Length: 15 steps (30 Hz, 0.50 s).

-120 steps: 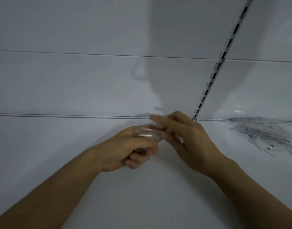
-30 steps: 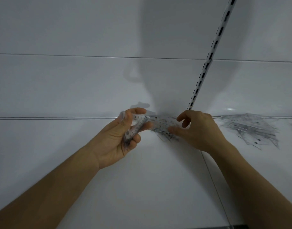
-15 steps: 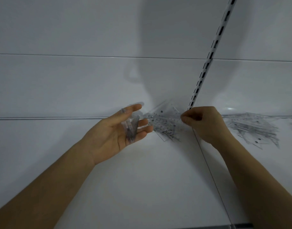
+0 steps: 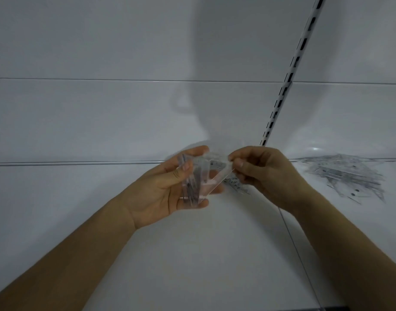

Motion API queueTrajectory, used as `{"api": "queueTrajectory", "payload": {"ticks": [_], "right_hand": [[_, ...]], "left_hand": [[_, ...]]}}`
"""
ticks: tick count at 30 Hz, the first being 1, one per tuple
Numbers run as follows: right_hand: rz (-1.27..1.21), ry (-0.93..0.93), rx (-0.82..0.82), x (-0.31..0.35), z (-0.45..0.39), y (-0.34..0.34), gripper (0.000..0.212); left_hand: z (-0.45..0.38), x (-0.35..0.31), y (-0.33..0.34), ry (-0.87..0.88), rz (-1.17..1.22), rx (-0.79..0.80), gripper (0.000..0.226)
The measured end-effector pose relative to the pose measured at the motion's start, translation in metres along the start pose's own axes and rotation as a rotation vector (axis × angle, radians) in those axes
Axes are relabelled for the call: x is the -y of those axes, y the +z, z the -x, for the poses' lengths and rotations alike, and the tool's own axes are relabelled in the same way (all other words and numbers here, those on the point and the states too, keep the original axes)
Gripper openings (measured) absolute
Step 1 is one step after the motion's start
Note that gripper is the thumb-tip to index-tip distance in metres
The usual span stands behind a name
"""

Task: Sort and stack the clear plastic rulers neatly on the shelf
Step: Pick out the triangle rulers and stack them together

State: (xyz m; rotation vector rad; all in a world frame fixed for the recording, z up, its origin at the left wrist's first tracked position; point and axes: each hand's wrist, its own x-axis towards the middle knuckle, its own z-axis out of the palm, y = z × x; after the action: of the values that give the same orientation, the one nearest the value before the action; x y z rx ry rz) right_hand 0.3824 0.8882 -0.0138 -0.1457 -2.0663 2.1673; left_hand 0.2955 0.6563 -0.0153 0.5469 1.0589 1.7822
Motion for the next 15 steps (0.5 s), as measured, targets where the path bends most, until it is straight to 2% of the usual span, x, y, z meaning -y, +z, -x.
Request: {"api": "queueTrajectory", "payload": {"ticks": [6, 10, 12, 15], "right_hand": [[0.247, -0.149, -0.129, -0.009, -0.001, 0.016, 0.002], [0.413, -0.202, -0.152, -0.011, 0.001, 0.019, 0.024], [0.497, -0.204, -0.18, -0.012, 0.0, 0.018, 0.026], [0.76, -0.229, -0.381, -0.015, -0.005, 0.006, 0.015]], "left_hand": [[0.0, 0.006, 0.005, -0.073, -0.023, 0.099, 0.049], [0.001, 0.007, 0.009, -0.048, 0.034, 0.117, 0.047], [0.0, 0.008, 0.009, -0.023, 0.028, 0.106, 0.047], [-0.001, 0.008, 0.005, 0.032, 0.05, 0.086, 0.058]]}}
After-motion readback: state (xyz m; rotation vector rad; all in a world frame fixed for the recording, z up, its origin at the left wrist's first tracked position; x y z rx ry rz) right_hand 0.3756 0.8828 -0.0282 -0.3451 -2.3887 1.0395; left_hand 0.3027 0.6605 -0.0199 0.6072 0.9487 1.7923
